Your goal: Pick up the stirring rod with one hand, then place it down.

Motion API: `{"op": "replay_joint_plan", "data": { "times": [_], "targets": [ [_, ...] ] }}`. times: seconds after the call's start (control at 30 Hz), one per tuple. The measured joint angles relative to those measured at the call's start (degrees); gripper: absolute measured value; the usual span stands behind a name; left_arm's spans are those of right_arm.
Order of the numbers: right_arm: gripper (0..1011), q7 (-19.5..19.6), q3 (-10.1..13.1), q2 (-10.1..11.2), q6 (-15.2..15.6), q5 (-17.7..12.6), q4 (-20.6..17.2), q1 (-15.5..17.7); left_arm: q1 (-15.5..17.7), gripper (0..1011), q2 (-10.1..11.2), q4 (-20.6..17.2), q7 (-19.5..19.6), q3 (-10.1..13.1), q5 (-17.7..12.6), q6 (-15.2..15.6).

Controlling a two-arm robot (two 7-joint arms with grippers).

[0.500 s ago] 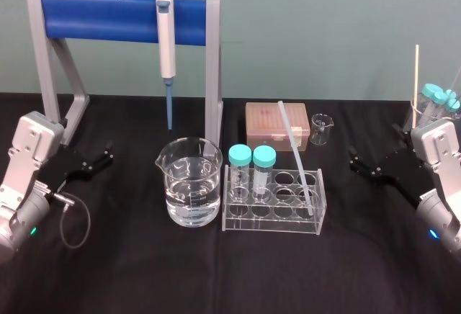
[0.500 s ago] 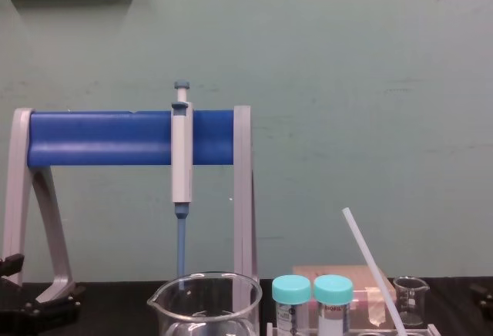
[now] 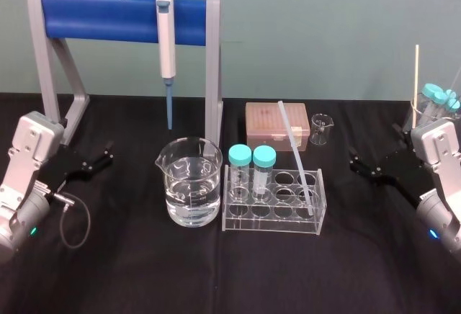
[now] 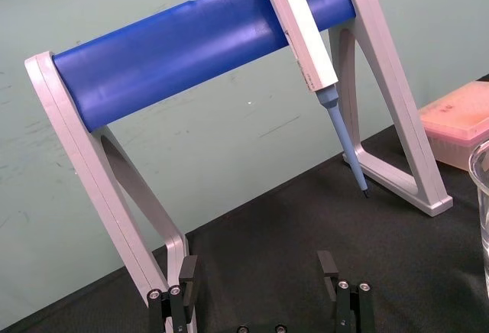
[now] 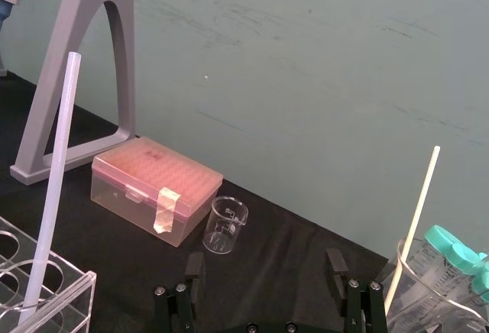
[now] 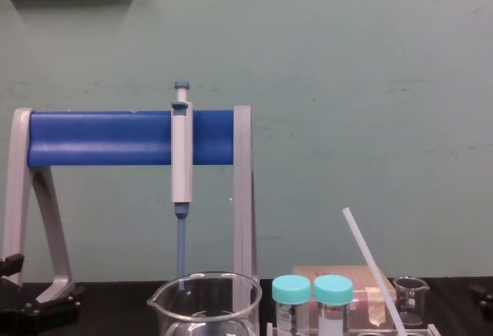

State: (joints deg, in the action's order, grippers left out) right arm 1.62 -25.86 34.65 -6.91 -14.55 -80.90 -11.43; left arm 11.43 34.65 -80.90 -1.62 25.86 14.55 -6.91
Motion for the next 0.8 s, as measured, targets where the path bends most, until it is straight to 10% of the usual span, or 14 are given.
{"op": "replay_joint_plan", "data": {
  "times": [0.8],
  "targets": [
    [1003, 0.0, 0.0, 0.0, 0.0, 0.0, 0.0, 0.0, 0.0, 1000, 0.0, 0.0, 0.0, 0.0, 0.0, 0.0]
  ]
}}
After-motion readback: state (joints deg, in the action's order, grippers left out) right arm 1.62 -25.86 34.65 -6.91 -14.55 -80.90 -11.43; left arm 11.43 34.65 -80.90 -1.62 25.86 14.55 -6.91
